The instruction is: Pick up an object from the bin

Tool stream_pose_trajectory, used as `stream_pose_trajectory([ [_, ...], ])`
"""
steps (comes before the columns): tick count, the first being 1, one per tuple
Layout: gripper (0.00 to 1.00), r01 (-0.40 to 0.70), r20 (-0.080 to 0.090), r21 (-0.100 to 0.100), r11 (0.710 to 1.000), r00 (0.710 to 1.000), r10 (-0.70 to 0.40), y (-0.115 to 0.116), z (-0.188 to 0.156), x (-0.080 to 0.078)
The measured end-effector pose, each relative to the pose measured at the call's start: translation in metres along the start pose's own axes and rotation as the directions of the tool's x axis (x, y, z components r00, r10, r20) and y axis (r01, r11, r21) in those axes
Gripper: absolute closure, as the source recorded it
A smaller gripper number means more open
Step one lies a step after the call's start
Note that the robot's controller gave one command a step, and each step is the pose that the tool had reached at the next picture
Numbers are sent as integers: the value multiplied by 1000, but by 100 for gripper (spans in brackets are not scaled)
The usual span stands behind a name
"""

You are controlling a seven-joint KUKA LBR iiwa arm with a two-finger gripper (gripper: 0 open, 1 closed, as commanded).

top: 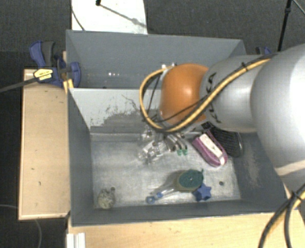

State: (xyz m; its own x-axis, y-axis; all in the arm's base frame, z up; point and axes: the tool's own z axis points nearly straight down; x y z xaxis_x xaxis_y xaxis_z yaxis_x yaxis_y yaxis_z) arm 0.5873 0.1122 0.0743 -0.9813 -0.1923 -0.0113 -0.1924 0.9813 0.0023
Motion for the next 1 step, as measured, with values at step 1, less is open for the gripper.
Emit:
stream_pose_trajectory([
  [1,100,251,2,3,968,968,-251,-24,-252,3],
])
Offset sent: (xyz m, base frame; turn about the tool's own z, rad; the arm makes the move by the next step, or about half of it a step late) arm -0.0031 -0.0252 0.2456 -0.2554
